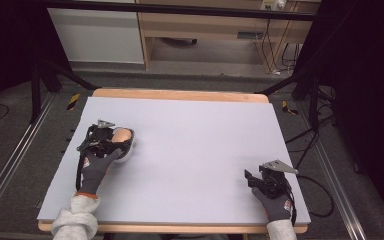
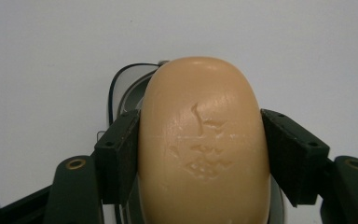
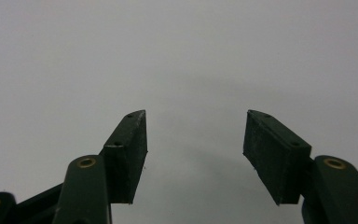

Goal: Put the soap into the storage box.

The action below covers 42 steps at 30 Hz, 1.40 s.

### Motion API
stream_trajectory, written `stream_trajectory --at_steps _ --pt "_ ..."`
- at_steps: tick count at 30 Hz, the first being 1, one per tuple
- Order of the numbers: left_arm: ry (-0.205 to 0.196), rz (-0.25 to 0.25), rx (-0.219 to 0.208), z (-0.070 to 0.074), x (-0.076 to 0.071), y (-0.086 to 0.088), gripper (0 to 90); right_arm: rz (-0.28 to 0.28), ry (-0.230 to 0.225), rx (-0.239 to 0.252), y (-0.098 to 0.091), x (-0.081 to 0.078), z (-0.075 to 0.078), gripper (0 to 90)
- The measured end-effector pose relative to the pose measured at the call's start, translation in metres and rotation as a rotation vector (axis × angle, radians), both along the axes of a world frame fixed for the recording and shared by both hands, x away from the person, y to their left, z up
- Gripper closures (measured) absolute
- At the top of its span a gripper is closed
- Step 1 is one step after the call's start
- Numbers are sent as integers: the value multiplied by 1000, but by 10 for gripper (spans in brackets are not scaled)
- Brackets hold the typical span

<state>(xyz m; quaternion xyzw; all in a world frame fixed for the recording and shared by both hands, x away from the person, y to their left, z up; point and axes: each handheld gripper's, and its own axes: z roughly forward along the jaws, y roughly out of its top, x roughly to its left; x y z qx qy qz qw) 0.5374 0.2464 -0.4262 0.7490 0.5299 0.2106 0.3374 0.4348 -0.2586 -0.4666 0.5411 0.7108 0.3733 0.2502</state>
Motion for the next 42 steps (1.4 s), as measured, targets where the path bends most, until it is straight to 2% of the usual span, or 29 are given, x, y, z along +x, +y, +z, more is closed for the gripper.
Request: stream_trajectory --at_steps 11,18,19,22,24,26,35,42 --pt "-3 -1 5 -3 0 -2 317 0 -2 -3 0 0 0 391" --pt "8 5 -7 -3 -1 0 305 0 -4 -6 1 0 0 391" --pt "7 4 -7 -3 -1 0 301 2 0 4 1 0 1 390" --pt "0 2 0 -2 -2 -1 290 4 -2 -7 1 0 0 391" --pt "-10 -9 -10 0 -3 -1 291 1 0 -5 2 0 0 390" --pt "-25 -13 -3 2 -6 -2 273 0 -1 -5 2 0 0 391" --pt "-89 -63 -42 14 -25 -4 284 -2 -2 2 0 0 1 391" --pt "-112 -101 -66 8 -47 -2 284 -8 -11 0 -1 0 1 384"
